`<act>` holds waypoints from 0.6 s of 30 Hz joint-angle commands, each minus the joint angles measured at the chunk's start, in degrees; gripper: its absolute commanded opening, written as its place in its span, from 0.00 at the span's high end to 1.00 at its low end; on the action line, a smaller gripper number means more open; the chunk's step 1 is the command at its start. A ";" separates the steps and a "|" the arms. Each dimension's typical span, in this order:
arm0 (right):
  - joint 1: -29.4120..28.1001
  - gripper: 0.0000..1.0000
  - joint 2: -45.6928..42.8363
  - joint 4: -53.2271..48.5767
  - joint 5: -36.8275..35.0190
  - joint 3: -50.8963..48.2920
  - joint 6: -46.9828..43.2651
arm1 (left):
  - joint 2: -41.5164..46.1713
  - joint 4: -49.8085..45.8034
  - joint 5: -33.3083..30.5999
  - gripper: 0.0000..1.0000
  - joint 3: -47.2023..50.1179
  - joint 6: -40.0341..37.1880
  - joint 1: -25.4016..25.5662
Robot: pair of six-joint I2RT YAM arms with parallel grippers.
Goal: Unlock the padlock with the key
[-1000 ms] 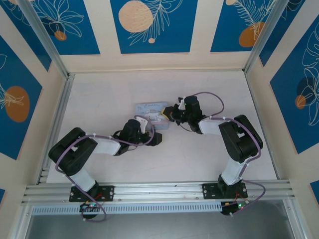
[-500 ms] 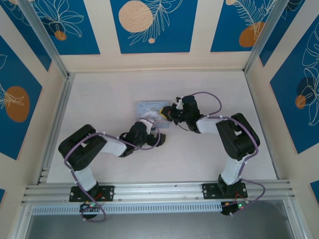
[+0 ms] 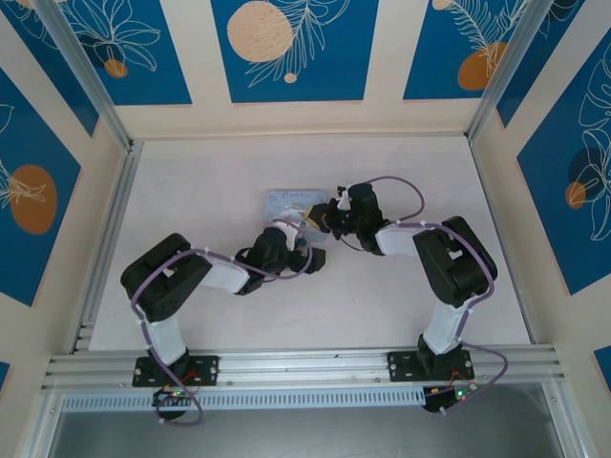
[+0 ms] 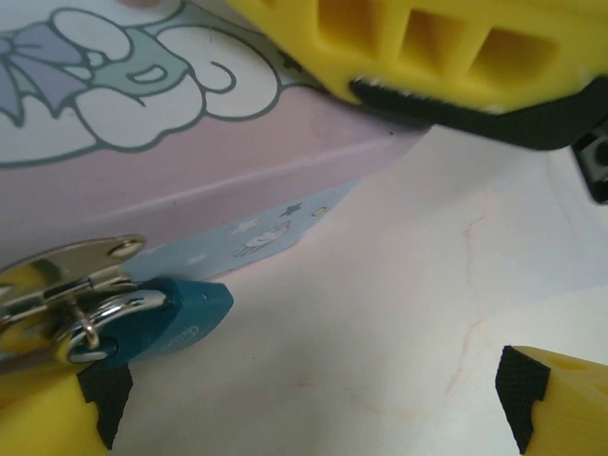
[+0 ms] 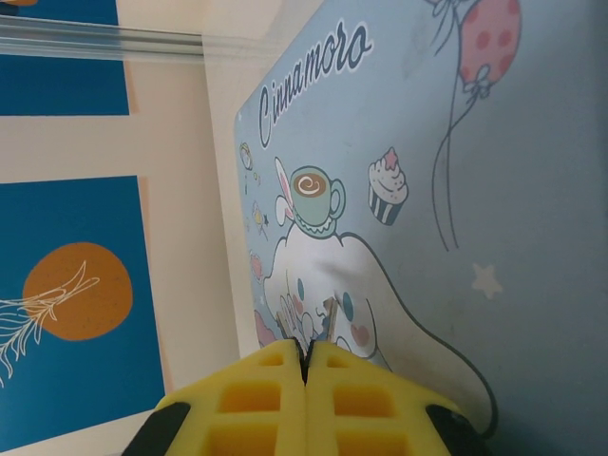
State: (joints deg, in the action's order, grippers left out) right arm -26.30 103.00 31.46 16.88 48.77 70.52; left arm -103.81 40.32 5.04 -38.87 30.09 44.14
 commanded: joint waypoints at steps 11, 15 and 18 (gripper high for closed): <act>-0.46 1.00 2.17 1.85 0.09 0.63 0.58 | -4.59 9.27 2.95 0.01 0.24 14.49 -1.98; -0.33 1.00 2.29 2.11 0.13 0.62 0.83 | -5.93 14.66 0.79 0.01 2.37 20.14 -2.03; -0.34 1.00 2.40 2.13 0.00 0.63 0.98 | -6.97 18.54 0.64 0.01 3.04 23.78 -1.97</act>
State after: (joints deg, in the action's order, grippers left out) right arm -26.28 104.16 33.43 16.88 48.77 70.98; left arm -108.16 55.35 5.65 -37.43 47.70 42.37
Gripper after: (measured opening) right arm 0.034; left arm 0.988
